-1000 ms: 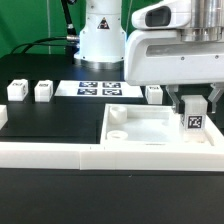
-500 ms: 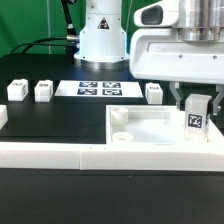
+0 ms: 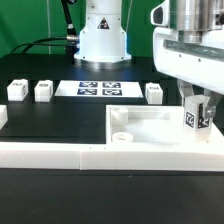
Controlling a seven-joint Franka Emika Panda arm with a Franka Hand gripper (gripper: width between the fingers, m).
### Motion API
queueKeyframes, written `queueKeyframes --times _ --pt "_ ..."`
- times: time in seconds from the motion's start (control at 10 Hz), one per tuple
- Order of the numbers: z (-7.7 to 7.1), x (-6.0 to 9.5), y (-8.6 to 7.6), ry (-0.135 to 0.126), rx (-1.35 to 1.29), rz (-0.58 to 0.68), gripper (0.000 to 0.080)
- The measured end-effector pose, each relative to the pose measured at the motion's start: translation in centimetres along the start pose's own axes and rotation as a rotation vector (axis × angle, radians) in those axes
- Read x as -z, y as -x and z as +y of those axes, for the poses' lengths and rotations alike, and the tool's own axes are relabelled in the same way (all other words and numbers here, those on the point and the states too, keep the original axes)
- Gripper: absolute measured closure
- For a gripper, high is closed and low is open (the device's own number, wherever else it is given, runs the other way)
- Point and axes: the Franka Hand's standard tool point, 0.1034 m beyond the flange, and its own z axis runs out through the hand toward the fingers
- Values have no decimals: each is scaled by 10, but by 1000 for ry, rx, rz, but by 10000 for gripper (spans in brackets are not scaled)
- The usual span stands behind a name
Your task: Assemble square table
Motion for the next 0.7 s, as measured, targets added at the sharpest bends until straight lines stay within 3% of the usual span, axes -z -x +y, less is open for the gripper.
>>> queueKeyframes --times 0.7 --pt "-2 0 3 4 -499 -10 508"
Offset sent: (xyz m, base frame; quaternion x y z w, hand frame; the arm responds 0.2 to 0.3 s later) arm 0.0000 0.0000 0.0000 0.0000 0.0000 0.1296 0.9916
